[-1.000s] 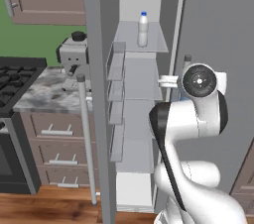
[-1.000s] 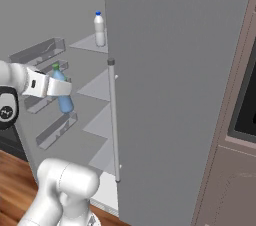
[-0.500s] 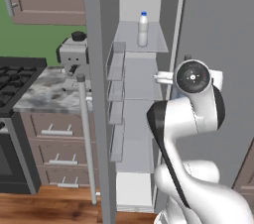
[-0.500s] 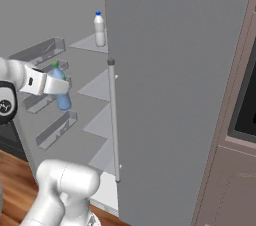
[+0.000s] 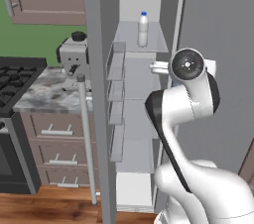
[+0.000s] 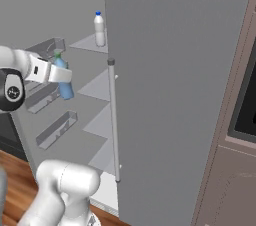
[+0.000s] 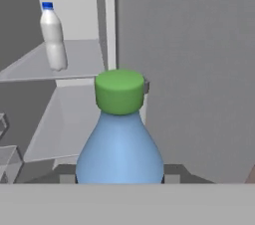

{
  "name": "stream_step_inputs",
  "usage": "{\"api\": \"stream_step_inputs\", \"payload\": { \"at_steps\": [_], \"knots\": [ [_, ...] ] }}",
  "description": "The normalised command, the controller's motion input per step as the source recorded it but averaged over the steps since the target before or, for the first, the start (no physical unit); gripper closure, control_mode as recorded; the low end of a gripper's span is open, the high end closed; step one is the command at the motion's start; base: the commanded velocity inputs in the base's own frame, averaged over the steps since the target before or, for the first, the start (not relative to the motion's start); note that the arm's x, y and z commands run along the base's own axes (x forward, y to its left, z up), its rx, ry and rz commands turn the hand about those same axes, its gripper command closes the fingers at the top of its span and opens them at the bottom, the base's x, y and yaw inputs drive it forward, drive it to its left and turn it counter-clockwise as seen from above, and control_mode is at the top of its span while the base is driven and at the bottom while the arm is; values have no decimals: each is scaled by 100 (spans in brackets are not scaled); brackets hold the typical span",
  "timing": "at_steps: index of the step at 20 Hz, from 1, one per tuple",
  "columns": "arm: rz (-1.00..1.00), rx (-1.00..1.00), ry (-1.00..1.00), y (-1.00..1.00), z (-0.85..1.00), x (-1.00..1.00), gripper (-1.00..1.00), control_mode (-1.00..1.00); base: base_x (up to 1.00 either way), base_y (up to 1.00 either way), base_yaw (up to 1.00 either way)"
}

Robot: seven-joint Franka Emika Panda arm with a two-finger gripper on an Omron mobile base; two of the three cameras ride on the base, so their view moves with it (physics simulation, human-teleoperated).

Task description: Take the bottled waters from the counter and place them in the freezer to freeze. Close the freezer door after placing the bottles.

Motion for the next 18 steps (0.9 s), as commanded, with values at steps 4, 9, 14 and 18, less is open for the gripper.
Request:
{"api": "stream_step_inputs", "payload": {
  "at_steps": [4,9,14,18],
  "knots": [
    [0,0,0,7,38,26,100,-100,0,0,0],
    [0,0,-1,4,40,32,100,-100,0,0,0],
    [0,0,0,2,6,54,100,-100,0,0,0],
    [0,0,-1,2,0,61,100,-100,0,0,0]
  ]
}}
